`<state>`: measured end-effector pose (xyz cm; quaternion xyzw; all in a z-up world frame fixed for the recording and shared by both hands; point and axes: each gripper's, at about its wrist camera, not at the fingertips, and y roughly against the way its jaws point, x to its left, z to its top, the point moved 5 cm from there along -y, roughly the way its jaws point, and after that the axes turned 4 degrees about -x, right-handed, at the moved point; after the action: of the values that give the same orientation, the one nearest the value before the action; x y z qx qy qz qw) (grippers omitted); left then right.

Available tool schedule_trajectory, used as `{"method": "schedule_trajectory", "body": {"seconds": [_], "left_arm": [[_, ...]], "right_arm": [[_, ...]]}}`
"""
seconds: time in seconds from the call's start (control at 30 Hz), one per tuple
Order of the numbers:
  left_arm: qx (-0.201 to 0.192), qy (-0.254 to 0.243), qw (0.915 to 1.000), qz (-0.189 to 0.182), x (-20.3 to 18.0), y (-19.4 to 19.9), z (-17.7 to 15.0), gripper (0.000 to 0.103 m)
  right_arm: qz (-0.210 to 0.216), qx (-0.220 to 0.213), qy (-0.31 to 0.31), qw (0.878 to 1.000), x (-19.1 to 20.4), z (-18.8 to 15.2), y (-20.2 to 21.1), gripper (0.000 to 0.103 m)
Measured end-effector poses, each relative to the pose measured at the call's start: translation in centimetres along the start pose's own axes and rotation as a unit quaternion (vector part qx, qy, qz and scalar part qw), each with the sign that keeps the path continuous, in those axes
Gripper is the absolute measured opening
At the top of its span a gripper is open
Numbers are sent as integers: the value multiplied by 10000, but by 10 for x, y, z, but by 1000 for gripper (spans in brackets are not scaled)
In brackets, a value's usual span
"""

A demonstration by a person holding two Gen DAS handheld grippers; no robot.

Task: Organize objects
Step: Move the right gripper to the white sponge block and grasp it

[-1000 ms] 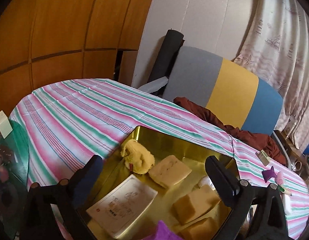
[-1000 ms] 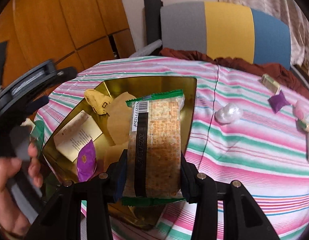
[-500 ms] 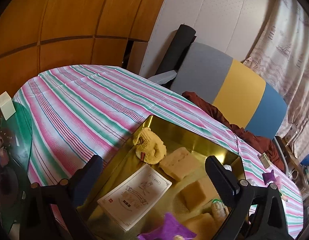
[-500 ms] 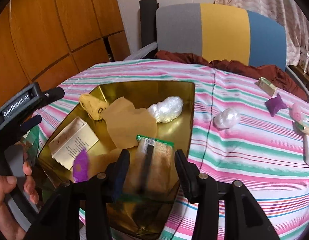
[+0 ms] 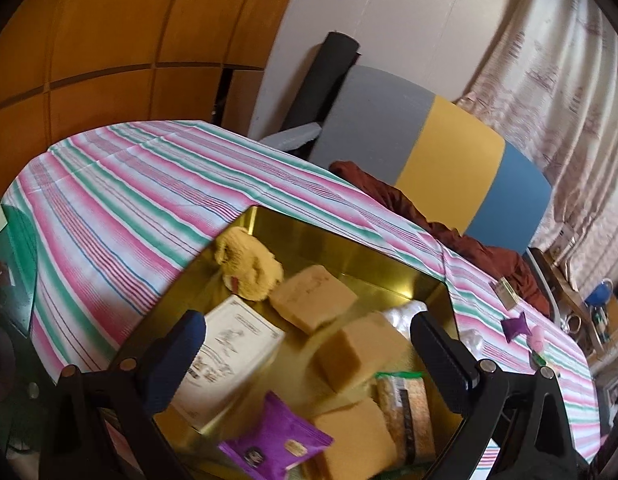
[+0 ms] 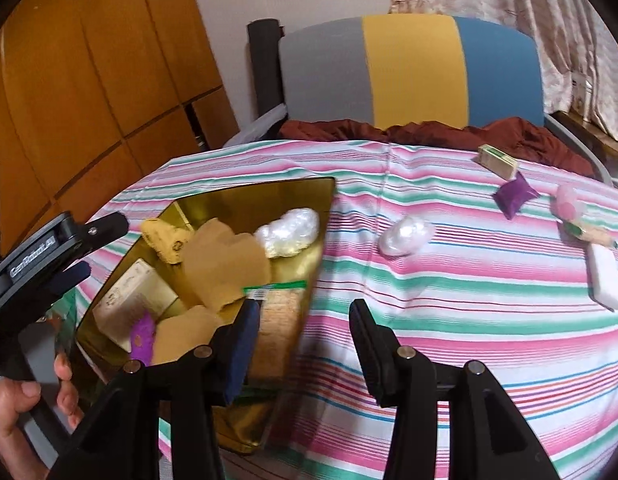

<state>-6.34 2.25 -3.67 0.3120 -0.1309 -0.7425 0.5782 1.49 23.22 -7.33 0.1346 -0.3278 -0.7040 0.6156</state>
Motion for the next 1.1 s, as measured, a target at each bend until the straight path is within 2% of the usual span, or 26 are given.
{"method": "schedule_trajectory", "body": {"seconds": [0.23, 0.47, 0.6, 0.67, 0.77, 0.87, 1.0, 1.1], "left_arm": [[152, -354, 9989, -256, -30, 2, -12, 103], [434, -751, 9942, -636, -67, 1, -30, 103], [619, -1130, 9876, -892, -100, 0, -45, 103], [663, -1301, 9840, -1021, -116, 2, -53, 103], [712, -1537, 9779, -1224, -140, 7, -62, 103], [724, -1737, 9721, -1399, -163, 10, -70, 103], [764, -1923, 9658, -1562, -188, 7, -76, 103], [758, -2043, 9630, -1588, -203, 3, -80, 103]], "right_arm": [[-491, -20, -117, 9987, -40, -6, 6, 47], [-1090, 246, -630, 9917, -119, -31, 7, 48], [-1629, 240, -1155, 9796, -184, -33, 18, 54], [-1880, 180, -1418, 9717, -219, -27, 23, 56], [-2239, 77, -1716, 9594, -272, -8, 25, 64], [-2475, 53, -1911, 9498, -317, 9, 17, 65], [-2683, 164, -2122, 9395, -350, 14, 2, 69], [-2651, 339, -2238, 9373, -361, 8, -6, 69]]}}
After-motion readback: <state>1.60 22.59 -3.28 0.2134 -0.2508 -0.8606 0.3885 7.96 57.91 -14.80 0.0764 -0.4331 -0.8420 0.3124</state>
